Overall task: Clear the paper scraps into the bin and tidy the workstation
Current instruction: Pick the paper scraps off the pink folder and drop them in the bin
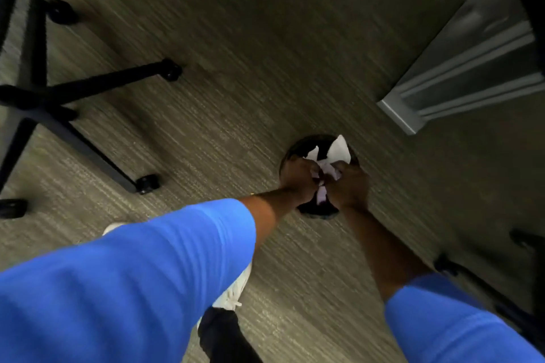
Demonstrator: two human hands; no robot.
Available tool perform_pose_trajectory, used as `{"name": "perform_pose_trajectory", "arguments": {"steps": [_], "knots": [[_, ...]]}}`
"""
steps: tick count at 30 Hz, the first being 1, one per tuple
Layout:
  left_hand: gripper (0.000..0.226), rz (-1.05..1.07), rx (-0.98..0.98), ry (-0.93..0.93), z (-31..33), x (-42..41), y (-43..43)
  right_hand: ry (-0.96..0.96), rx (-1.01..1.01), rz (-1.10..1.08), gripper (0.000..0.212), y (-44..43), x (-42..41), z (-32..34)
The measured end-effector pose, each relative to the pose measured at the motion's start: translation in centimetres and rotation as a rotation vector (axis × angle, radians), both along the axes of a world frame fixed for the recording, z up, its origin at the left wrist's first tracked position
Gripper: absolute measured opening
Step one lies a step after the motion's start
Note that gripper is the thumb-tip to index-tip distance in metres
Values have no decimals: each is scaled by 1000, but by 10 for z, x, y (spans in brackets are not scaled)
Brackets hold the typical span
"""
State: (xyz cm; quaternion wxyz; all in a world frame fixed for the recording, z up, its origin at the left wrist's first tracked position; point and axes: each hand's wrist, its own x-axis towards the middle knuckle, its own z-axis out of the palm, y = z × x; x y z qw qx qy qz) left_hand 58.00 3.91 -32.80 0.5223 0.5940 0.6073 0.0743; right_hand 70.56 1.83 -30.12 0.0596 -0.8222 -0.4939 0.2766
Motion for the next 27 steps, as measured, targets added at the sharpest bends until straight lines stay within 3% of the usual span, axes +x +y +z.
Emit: {"name": "perform_pose_trajectory", "arguments": {"steps": [4, 8, 13, 15, 18, 20, 24, 27], "knots": [[47, -2, -116, -62, -4, 5, 5, -3, -70, -10, 20, 4, 9, -8], [35, -161, -182, 8, -4, 7, 8, -20, -149, -80, 31, 2, 12, -4], [23, -211, -218, 41, 4, 4, -3, -39, -164, -76, 37, -9, 11, 2], [33, -267, -193, 56, 10, -2, -6, -62, -165, -70, 39, -12, 5, 10], [24, -284, -157, 40, 37, -21, -11, -60, -158, -62, 41, -16, -6, 24], [37, -267, -94, 72, 54, -35, -15, -48, -143, -59, 43, -17, -18, 36], [35, -136, -38, 197, 95, -75, -24, 17, -95, -59, 48, -16, -48, 63], [36, 56, -69, 152, 120, -111, -32, 42, -96, -10, 50, -7, -75, 81]]}}
